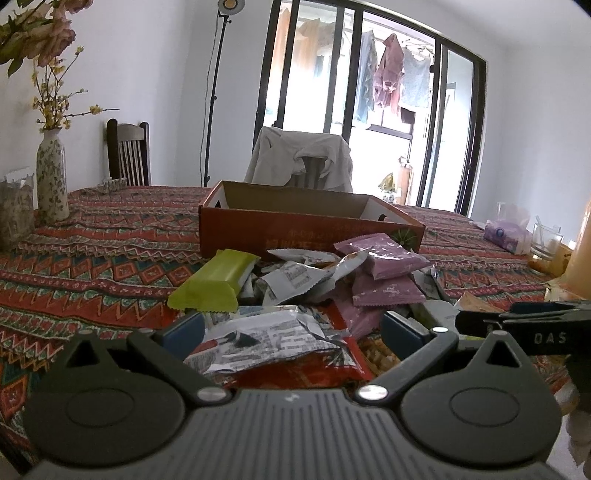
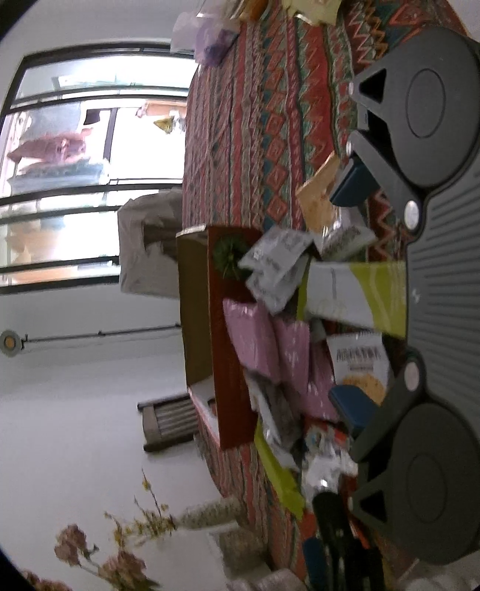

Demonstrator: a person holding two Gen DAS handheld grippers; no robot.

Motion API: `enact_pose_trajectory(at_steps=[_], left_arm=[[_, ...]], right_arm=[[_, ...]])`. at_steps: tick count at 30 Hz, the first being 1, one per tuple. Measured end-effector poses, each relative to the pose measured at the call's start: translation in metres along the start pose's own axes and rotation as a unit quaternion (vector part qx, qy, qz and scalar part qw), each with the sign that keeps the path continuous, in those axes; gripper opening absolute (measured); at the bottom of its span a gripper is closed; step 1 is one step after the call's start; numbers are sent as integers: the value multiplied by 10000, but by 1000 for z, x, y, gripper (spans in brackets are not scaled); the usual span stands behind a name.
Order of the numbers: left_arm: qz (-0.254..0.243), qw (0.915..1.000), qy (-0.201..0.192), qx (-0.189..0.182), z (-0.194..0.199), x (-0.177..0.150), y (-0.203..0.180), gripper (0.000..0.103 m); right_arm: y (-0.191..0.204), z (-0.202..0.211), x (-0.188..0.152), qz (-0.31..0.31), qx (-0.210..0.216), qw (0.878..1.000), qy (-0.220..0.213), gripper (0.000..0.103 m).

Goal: Organize snacks
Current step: 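Grasp the lime-green bar with the left tool while the right tool grasps the white-green packet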

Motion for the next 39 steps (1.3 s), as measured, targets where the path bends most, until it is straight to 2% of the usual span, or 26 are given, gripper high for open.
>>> enact_pose_trajectory(at_steps=[2,5,7,16,19,20,22,25,29,35,39], left_arm=[[21,10000,36,40,-2,-1,1,103],[41,9999,99,55,-4,-1,2,103],[27,9999,117,81,-5,-1,2,103],[78,9983,525,231,-17,7,9,103],[116,9970,692,332,-22,10,13,103],[118,9962,774,389,-25,10,14,103],[150,9946,927,430,-30,10,18,103],[189,9928,1090,455,-34,10,22,103],[210,9924,1099,521,-35,15,28,103],[125,9898,1147,841,-46,40,47,103],[35,9876,1276,918,-63,55,57,103]], right_arm=[[-3,-4,-2,12,-43,10000,86,74],[-2,-10,-5,96,10,9997,238,58],[0,-13,-7,170,43,9993,329,53],[5,-42,-7,424,42,9958,815,49],[5,-47,-6,483,15,9957,784,48],[5,-48,-5,473,43,9959,767,41],[4,-47,-5,497,23,9962,714,39],[3,-45,-6,496,12,9969,608,38],[0,-36,-3,423,45,9983,403,37],[-2,-22,10,391,90,9992,48,37],[-7,-17,22,357,37,9993,-134,37]])
Point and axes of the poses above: each gripper's, at about its wrist camera, not at the fingertips, and z roughly against the way its jaws point, y to its left, x to its top, the point moved 8 cm from there along -z, roughly the way its jaws point, and after that the axes turned 4 degrees about y, right-handed, at the moved point
